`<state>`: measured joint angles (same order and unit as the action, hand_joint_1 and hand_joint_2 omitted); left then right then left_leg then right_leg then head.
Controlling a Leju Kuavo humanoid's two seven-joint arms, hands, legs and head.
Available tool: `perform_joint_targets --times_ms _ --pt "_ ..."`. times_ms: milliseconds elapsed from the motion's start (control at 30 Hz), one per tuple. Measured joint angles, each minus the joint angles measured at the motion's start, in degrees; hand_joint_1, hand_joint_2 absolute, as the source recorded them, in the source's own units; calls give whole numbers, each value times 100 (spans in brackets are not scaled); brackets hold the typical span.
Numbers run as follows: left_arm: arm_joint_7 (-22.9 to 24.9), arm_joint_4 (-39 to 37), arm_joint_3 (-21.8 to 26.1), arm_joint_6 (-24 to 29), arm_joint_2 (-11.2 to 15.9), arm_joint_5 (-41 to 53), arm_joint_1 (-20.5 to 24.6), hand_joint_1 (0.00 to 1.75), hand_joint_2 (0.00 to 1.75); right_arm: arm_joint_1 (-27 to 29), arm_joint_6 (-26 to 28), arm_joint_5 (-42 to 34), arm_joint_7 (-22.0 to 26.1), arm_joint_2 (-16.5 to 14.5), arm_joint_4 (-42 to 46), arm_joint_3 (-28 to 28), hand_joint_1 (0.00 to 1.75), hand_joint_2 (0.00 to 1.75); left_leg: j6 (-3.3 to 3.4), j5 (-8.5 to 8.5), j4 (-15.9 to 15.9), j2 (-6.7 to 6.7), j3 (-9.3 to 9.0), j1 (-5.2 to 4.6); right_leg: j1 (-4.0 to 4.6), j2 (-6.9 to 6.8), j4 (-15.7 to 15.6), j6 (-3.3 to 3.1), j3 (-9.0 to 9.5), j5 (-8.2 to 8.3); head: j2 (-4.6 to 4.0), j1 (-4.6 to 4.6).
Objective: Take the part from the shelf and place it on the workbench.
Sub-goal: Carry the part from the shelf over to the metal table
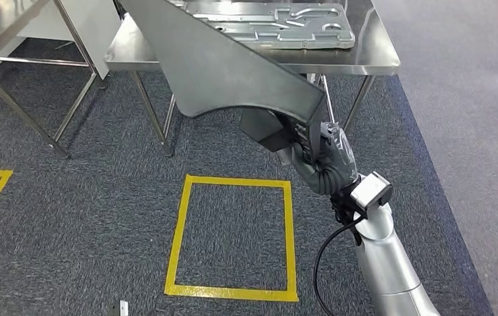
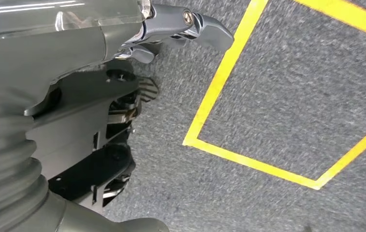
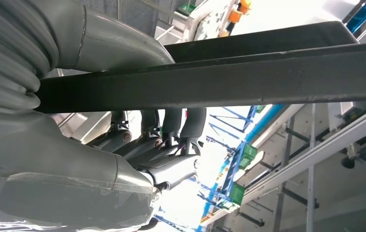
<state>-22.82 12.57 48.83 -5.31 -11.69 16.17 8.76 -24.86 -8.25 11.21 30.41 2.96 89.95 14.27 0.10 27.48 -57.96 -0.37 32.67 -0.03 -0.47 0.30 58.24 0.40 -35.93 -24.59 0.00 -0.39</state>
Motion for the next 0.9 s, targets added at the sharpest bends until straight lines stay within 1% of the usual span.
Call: perform_joint_targets --times_ms 33,67,100,133,167,200,233,267,300,333,367,400,433,500,533,567,600,633,667,700,733,767,800,833,867,900 --pt "1 0 0 0 0 0 2 0 175 -1 1 1 -3 2 8 0 175 175 -32 37 -29 3 -4 1 -15 3 -21 -29 28 -5 0 0" --pt "1 0 0 0 0 0 5 0 175 -6 1 1 -4 1 16 0 175 175 -64 119 -152 5 37 4 -30 -1 -44 -60 59 -11 0 -9" --pt "4 0 0 0 0 0 8 0 175 -10 1 1 -5 0 25 0 175 175 -95 254 -400 6 144 12 -45 -7 -64 -89 92 -18 0 -16" --pt "9 0 0 0 0 0 9 0 175 -12 1 3 -7 -1 27 0 175 175 -123 419 -764 7 318 27 -42 -11 -69 -109 112 -33 -1 -21" --pt "14 0 0 0 1 0 7 0 175 -8 1 4 -7 -2 28 0 175 175 -147 577 -1174 6 533 42 -39 -15 -69 -123 123 -48 -1 -28" --pt "19 0 1 0 1 -1 2 0 175 3 1 7 -9 -3 28 0 175 175 -166 667 -1503 7 724 54 -37 -13 -68 -128 133 -61 -1 -27" --pt "23 0 1 0 2 -2 -3 0 175 14 1 9 -13 -3 27 0 175 175 -177 649 -1651 7 833 64 -36 -9 -67 -126 146 -76 -1 -28" --pt "26 0 2 0 2 -2 -6 0 175 24 1 10 -16 -3 27 0 175 175 -181 511 -1562 7 827 71 -36 -3 -65 -118 168 -93 0 -29" --pt "28 0 2 0 2 -3 -6 0 175 29 1 10 -20 -3 28 0 175 175 -175 290 -1262 8 714 76 -37 3 -64 -107 201 -115 0 -28" --pt "28 0 1 -1 2 -2 -5 0 175 32 1 11 -24 -3 29 0 175 175 -160 52 -848 9 546 79 -37 8 -62 -90 236 -140 0 -29" --pt "28 0 1 -1 2 -2 -3 0 175 31 1 11 -24 -3 31 0 175 175 -136 -114 -475 8 381 69 -28 11 -57 -68 260 -163 0 -26" --pt "28 0 0 -2 2 -2 1 0 175 30 2 11 -26 -3 36 0 175 175 -105 -198 -212 6 266 59 -20 13 -52 -41 268 -178 0 -26" --pt "28 0 0 -2 2 -2 2 0 175 32 2 13 -30 -3 41 0 175 175 -72 -210 -80 3 213 45 -15 14 -51 -13 262 -186 0 -22" --pt "27 0 1 -4 2 -3 0 0 175 37 2 16 -38 -3 55 0 175 175 -4 -183 -32 -4 195 33 -14 11 -61 53 252 -188 0 -19" --pt "26 0 2 -7 0 -3 -2 0 175 38 2 17 -40 -2 64 0 175 175 30 -190 -7 -6 179 39 -23 6 -46 84 255 -208 0 -16" --pt "26 0 2 -9 -1 -3 0 0 175 36 2 17 -39 -2 74 0 175 175 69 -195 18 -4 159 48 -27 2 42 113 222 -271 0 -14" --pt "25 0 2 -12 -2 -2 5 0 175 34 3 17 -38 -1 84 0 175 175 103 -199 42 -1 138 59 -30 0 251 136 128 -387 0 -12" --pt "25 0 2 -14 -2 -2 11 0 175 38 3 16 -38 -1 90 0 175 175 129 -195 51 2 127 60 -36 -2 588 153 -38 -549 0 -11" --pt "25 0 2 -15 -2 -3 15 0 175 47 3 16 -38 -1 92 0 175 175 149 -186 50 4 124 56 -35 -2 1005 169 -260 -723 0 -9" --pt "25 0 2 -15 -2 -3 15 0 175 62 3 16 -38 1 91 0 175 175 159 -177 46 4 122 53 -36 -2 1387 181 -472 -847 0 -10" --pt "25 0 2 -15 -2 -4 13 0 175 77 3 17 -38 3 91 0 175 175 164 -167 42 2 116 49 -37 -3 1617 188 -617 -874 0 -10" --pt "25 0 2 -16 -2 -4 11 0 175 85 3 17 -38 6 91 0 175 175 164 -153 35 -2 104 48 -37 -3 1617 187 -650 -780 0 -9" --pt "25 0 2 -16 -3 -4 10 0 175 85 3 17 -38 8 91 0 175 175 158 -134 25 -7 83 47 -37 -4 1367 177 -558 -578 0 -9" --pt "24 0 2 -17 -4 -4 10 0 175 79 3 17 -38 8 91 0 175 175 146 -109 15 -12 59 47 -35 -6 961 158 -384 -331 0 -9" --pt "23 0 2 -17 -5 -4 10 0 175 69 3 17 -38 8 91 0 175 175 125 -80 -2 -15 42 35 -24 -10 550 137 -194 -152 0 -9" --pt "21 0 2 -17 -6 -4 11 0 175 60 3 16 -38 8 91 0 175 175 100 -54 -15 -16 32 24 -12 -11 235 113 -50 -43 0 -12"
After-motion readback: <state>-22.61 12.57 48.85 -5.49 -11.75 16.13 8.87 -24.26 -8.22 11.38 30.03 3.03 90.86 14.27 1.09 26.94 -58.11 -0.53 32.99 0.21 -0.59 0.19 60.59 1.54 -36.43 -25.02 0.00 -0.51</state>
